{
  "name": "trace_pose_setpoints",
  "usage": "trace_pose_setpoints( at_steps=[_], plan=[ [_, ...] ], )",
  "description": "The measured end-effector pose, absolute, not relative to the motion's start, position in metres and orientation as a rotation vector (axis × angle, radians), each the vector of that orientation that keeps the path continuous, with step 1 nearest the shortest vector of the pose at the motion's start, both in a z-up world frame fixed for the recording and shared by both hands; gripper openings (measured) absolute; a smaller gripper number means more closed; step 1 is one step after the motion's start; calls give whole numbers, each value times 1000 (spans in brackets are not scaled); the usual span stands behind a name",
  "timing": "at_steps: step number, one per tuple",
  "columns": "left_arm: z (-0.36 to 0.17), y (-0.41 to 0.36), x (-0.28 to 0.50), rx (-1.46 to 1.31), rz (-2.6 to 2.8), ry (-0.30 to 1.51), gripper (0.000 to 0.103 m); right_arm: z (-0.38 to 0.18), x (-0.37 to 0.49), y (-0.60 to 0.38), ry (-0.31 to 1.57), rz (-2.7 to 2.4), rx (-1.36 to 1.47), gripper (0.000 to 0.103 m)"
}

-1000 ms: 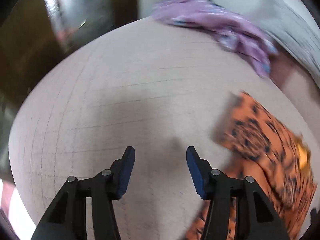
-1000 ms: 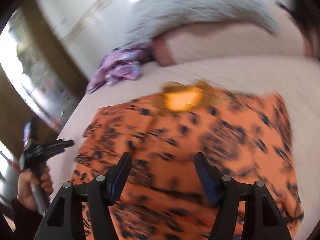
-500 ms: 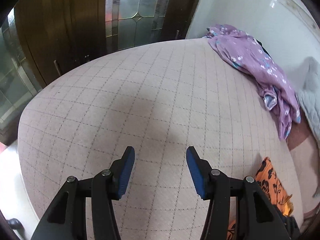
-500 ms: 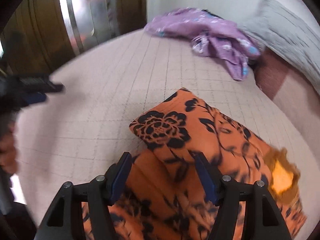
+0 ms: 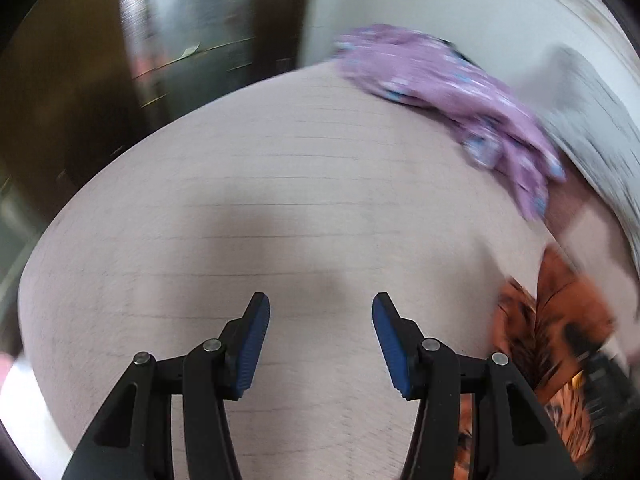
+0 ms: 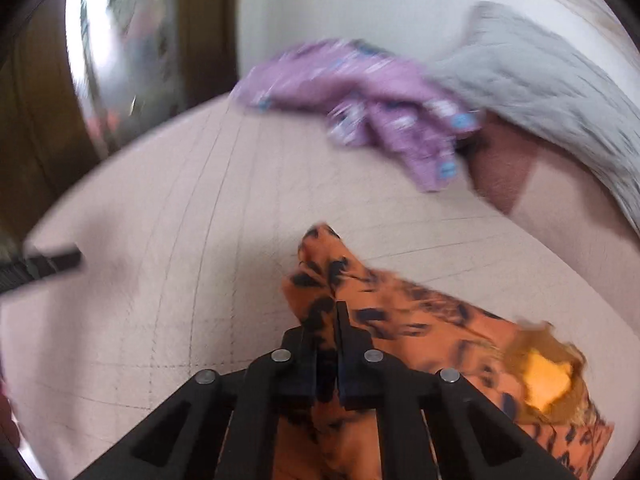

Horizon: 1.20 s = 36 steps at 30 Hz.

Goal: Fold small clothes

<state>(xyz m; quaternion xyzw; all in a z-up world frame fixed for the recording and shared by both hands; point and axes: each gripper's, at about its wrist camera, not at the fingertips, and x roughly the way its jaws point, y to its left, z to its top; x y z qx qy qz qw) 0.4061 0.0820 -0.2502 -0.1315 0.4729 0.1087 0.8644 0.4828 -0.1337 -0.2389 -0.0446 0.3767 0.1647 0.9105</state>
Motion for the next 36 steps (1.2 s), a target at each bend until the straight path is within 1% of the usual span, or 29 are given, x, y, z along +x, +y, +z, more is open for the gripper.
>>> trace_pose_setpoints(
  at_steps=[3, 7, 9, 12, 15, 22, 23, 25, 26, 28, 29, 30, 32, 35, 36],
  plan=[
    [-246, 42, 402, -160, 146, 955, 55, -211, 462, -206, 715, 297, 78, 6],
    [-245, -4, 392, -94, 16, 931, 55, -201, 432, -308, 670, 227, 292, 6],
    [-249, -22, 390, -80, -29, 934, 55, -210, 414, -358, 669, 176, 379, 6],
    [-258, -50, 388, -48, -64, 943, 55, -244, 391, -419, 718, 110, 496, 6],
    [-273, -73, 388, -14, -71, 975, 55, -281, 369, -457, 771, 64, 582, 6],
    [-296, -91, 383, 81, -50, 1012, 55, -332, 351, -482, 813, 24, 656, 7],
    [-298, -92, 382, 95, -47, 1013, 56, -338, 352, -479, 844, 19, 645, 10],
    [-299, -93, 382, 111, -44, 1015, 57, -350, 357, -476, 968, 14, 626, 12],
    [-299, -93, 381, 118, -44, 1016, 57, -351, 355, -478, 971, 20, 648, 13],
    [-298, -95, 380, 141, -41, 1012, 57, -346, 348, -487, 986, 12, 697, 18],
    [-299, -96, 381, 158, -35, 1011, 57, -341, 345, -492, 1003, -8, 710, 24],
    [-299, -98, 380, 174, -31, 1005, 57, -336, 342, -497, 997, -22, 714, 28],
    [-296, -102, 376, 215, -20, 982, 57, -318, 333, -506, 928, -72, 693, 31],
    [-288, -105, 369, 236, -30, 939, 57, -291, 332, -503, 785, -55, 625, 31],
    [-283, -106, 366, 227, -45, 918, 57, -288, 335, -499, 766, -45, 604, 30]
  ],
)
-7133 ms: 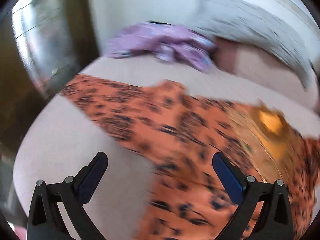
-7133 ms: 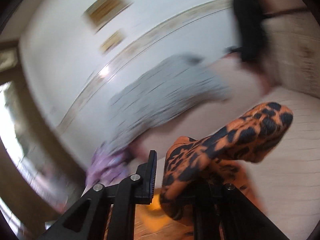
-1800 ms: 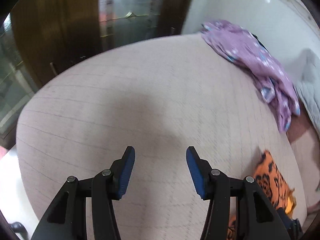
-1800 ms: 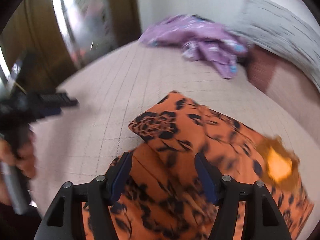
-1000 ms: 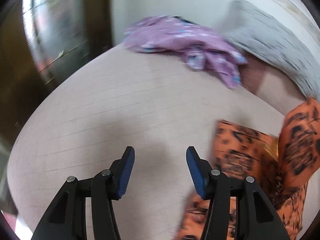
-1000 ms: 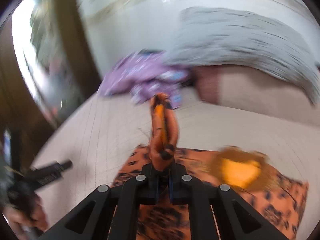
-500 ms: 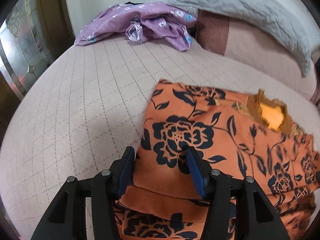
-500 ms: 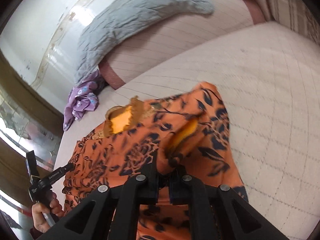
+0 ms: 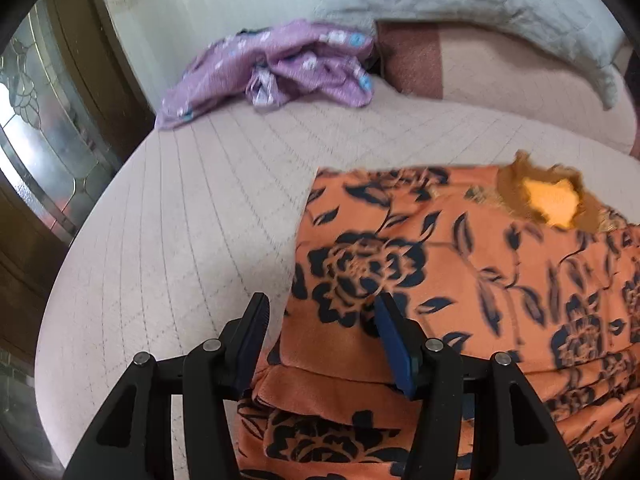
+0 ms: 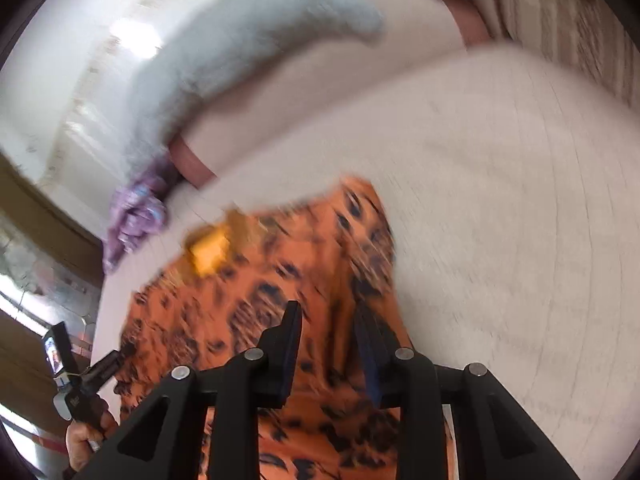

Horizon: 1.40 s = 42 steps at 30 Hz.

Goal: Fold small clothes

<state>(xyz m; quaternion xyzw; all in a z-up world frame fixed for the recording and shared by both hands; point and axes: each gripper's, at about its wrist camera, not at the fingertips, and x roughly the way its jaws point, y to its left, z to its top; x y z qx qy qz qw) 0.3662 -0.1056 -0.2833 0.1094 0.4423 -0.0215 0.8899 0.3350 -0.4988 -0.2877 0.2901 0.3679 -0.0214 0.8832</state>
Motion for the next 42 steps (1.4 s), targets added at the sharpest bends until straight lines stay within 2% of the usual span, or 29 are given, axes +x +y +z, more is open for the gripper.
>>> trace_pose_setpoints(
  at_steps=[4, 9, 11, 17, 26, 34, 38, 42],
  plan=[
    [-274, -112, 360, 223, -97, 865, 57, -294, 359, -480, 740, 53, 579, 30],
    [-299, -112, 372, 268, -52, 971, 57, -333, 385, -472, 877, -21, 537, 30],
    [-302, -105, 375, 238, -56, 987, 57, -346, 385, -483, 905, -16, 633, 28],
    [-285, -106, 366, 199, -105, 929, 57, -322, 378, -470, 858, 59, 610, 30],
    [-306, -134, 353, 351, -180, 960, 57, -336, 382, -402, 1010, 263, 498, 30],
    [-303, -126, 366, 262, -189, 956, 57, -323, 379, -486, 867, 84, 705, 30],
    [-307, -132, 365, 319, -170, 955, 57, -349, 383, -505, 912, 12, 737, 29],
    [-299, -127, 360, 288, -187, 952, 57, -334, 378, -499, 887, 33, 728, 30]
  ],
)
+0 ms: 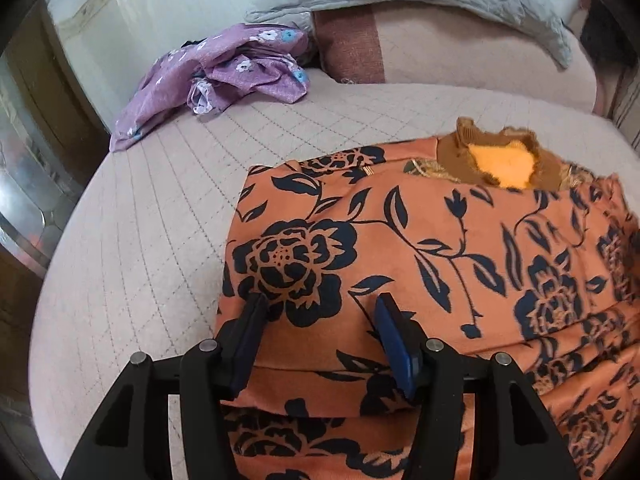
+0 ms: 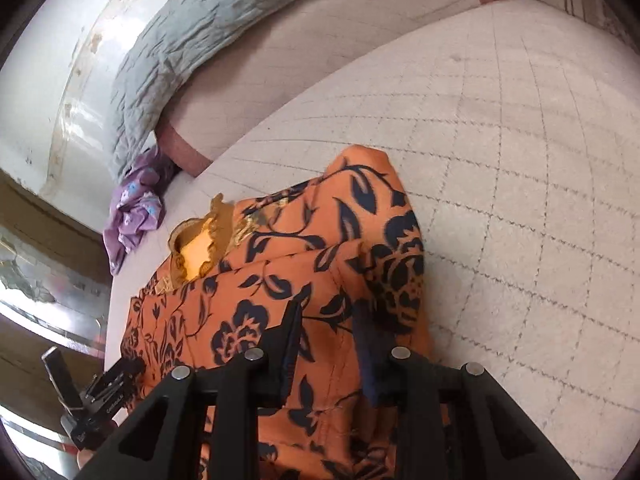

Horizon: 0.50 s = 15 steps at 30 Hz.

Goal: Fold small clothes

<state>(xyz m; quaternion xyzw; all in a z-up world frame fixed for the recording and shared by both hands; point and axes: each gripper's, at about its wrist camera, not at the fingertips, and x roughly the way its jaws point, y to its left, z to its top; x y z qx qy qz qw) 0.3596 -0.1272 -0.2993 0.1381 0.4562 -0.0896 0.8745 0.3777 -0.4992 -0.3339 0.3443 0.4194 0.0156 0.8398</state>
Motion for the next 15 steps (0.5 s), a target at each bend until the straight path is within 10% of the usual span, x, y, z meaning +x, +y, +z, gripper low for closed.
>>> trace_pose_setpoints(
  at_steps=[15],
  plan=[
    [-292, -118, 360, 283, -146, 928, 59, -326, 377, -400, 1000, 385, 593, 30]
  ],
)
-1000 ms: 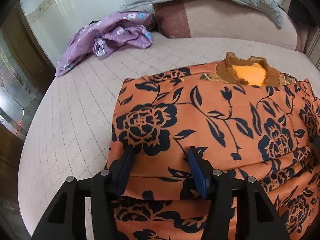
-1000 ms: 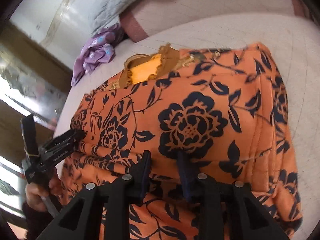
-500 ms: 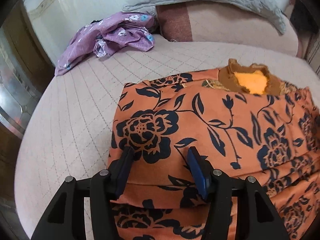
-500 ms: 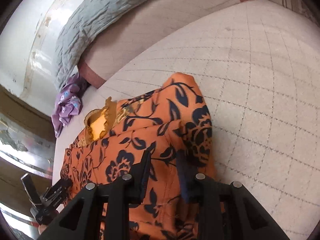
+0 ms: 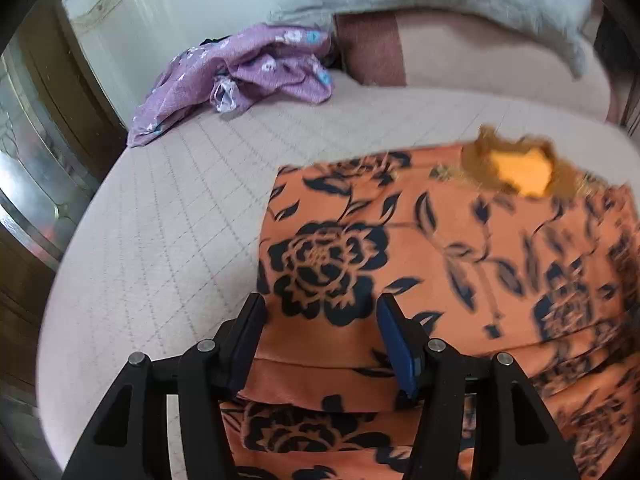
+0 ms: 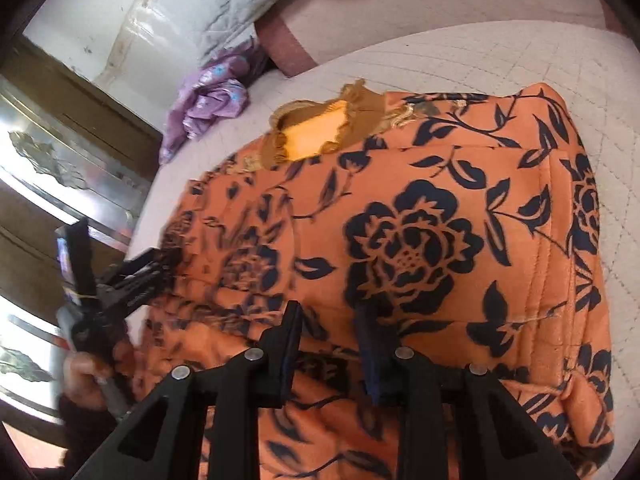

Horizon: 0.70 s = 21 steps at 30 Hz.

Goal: Fold small clothes

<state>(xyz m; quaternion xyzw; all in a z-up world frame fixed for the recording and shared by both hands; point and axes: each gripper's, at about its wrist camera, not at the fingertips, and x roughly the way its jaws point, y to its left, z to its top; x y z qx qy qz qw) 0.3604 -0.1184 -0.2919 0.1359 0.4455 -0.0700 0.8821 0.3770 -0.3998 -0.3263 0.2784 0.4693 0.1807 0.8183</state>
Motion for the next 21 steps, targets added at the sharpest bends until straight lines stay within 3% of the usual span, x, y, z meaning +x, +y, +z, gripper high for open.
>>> trace_pose_setpoints(
  at_steps=[7, 11, 21],
  plan=[
    [-306, -137, 356, 416, -151, 928, 59, -337, 382, -382, 1054, 423, 570, 31],
    [-295, -128, 356, 300, -197, 931, 59, -325, 378, -392, 1015, 433, 613, 30],
    [-294, -128, 355, 318, -167, 915, 59, -326, 376, -400, 1025, 383, 616, 31]
  ],
)
